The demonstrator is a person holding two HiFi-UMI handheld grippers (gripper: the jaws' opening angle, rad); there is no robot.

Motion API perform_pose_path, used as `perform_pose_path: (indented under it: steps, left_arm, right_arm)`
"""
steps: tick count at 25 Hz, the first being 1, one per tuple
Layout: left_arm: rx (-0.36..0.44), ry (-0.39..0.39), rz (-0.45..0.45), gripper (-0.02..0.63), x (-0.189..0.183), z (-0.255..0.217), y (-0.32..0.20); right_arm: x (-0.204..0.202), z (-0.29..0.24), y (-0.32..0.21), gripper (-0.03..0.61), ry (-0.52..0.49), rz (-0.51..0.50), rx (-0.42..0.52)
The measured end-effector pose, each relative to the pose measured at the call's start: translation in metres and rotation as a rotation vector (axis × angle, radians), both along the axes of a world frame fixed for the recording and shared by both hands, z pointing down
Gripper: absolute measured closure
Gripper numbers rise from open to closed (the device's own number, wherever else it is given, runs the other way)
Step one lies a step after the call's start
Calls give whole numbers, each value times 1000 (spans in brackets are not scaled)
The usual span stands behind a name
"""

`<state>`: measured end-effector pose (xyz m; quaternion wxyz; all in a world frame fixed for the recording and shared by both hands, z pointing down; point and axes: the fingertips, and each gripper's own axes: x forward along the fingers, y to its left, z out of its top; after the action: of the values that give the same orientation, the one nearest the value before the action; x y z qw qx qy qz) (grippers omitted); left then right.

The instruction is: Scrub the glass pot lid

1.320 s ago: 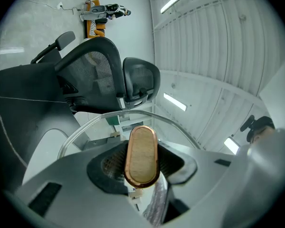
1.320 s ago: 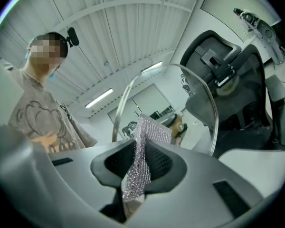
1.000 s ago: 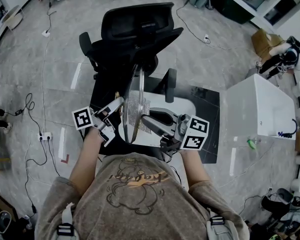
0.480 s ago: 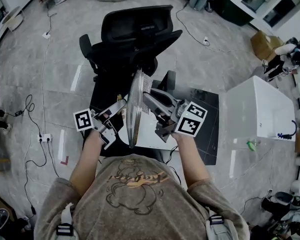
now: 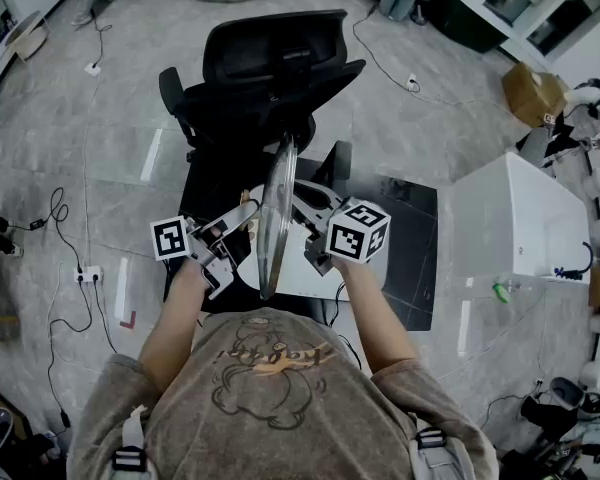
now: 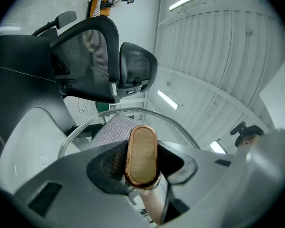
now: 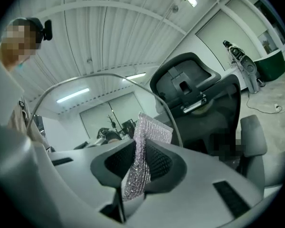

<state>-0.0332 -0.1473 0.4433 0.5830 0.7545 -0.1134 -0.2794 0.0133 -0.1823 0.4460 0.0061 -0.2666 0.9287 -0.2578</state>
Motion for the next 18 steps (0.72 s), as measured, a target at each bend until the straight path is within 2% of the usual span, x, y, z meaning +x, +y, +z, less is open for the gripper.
perform_pose_path:
  steps: [9,15,18]
  left_arm:
    - [-13,-25,-24,434,-3,8,0]
    - [-36,-41,-50,433,-9,18,-2]
    - [-46,-38,-55,434,-11,20,-3]
  right_arm:
    - [-15,59,43,495,48,-55,-129]
    - [-23,64,82,495,-3,-145,-202]
    - [-21,59,92,495,-67,-163,-249]
